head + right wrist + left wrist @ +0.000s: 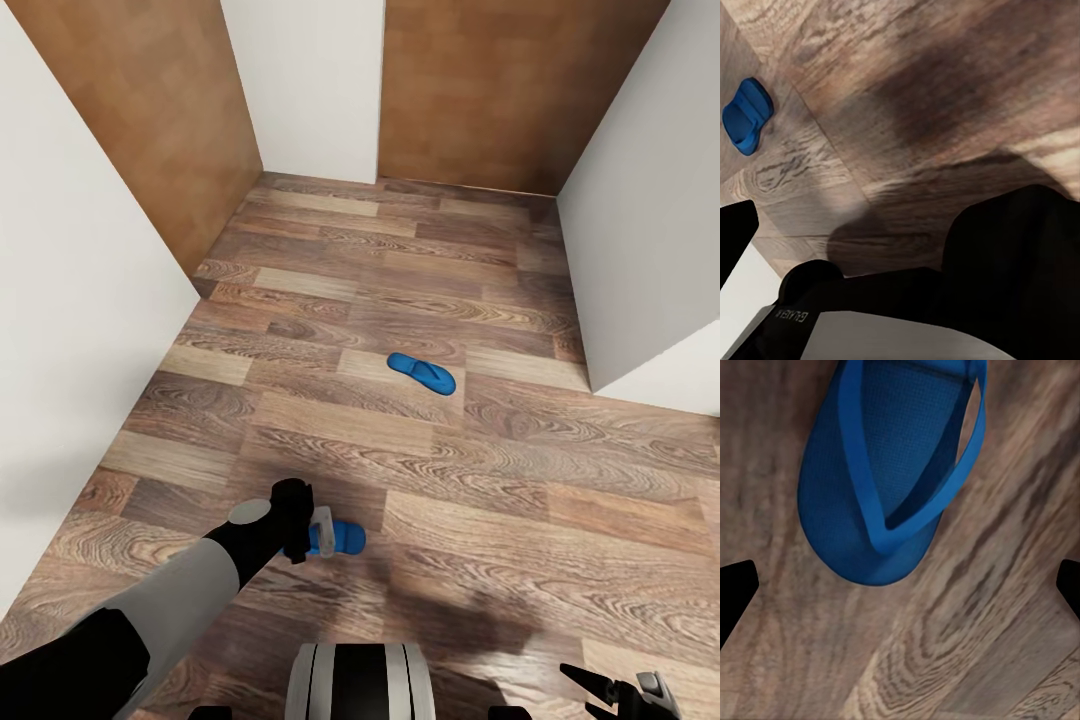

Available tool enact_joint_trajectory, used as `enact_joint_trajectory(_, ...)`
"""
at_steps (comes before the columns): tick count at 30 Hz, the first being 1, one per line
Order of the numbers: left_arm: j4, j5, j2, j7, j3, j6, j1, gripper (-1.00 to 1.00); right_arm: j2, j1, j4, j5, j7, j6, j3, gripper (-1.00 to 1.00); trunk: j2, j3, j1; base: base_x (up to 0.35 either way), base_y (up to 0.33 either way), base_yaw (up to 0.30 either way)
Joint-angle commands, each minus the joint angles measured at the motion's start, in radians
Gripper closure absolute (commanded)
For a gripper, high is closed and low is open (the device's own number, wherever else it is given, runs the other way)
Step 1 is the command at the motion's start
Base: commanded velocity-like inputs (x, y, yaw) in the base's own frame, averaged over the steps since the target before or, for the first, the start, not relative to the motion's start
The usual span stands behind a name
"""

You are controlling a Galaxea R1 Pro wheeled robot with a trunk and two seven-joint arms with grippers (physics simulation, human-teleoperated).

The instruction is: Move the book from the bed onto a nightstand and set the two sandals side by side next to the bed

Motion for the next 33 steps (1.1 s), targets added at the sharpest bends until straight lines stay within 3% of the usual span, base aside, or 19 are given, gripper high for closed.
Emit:
enact_joint_trajectory(1,-0.001,-0.008,0.001,-0.008,-0.002,0.002,0.000,-1.00,0.000,0.000,0.000,-0.003,0.001,0.006,-0.001,-1.00,0.000,-0.001,0.000,0.000,0.000,0.000)
enact_joint_trajectory(33,-0.005,-0.008,0.000,-0.008,-0.002,0.002,0.000,-1.00,-0.001,0.000,0.000,-0.003,0.001,0.006,-0.001,-1.00,0.000,-0.001,0.000,0.035,0.000,0.000)
